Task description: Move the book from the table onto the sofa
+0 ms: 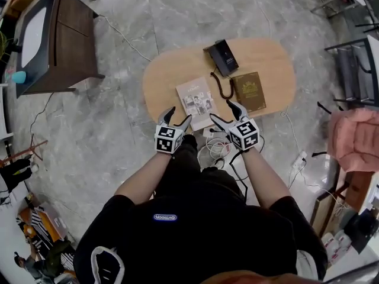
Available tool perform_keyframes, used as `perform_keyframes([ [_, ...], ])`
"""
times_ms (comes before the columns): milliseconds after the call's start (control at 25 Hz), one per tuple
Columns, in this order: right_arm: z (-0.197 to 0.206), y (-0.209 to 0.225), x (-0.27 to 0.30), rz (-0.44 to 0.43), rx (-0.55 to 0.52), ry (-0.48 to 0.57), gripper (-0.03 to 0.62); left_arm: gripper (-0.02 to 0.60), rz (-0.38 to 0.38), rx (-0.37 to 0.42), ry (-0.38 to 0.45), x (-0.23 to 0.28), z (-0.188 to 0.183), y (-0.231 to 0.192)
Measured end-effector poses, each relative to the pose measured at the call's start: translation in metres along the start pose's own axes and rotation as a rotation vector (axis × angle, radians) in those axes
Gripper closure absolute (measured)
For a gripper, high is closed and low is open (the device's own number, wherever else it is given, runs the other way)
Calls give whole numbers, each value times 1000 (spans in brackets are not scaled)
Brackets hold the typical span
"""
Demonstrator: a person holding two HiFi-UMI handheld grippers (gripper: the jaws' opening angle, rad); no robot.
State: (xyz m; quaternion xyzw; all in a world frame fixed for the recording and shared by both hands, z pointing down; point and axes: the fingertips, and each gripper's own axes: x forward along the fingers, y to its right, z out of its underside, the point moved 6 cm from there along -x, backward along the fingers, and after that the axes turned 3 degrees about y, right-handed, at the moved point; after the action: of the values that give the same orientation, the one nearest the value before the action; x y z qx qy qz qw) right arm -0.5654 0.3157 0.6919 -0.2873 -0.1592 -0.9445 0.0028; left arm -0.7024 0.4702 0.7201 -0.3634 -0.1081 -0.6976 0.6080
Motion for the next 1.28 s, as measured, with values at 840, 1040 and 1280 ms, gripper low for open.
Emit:
perform_keyframes([
  [840,123,70,135,-41,113,-249,207,275,45,-333,-211,124,108,-77],
  [1040,143,80,157,-62,132,-298,197,275,75,-369,-234,141,122,-79],
  [1280,155,90,176,-63,137,-325,189,275,80,-407,-239,153,131,-83],
])
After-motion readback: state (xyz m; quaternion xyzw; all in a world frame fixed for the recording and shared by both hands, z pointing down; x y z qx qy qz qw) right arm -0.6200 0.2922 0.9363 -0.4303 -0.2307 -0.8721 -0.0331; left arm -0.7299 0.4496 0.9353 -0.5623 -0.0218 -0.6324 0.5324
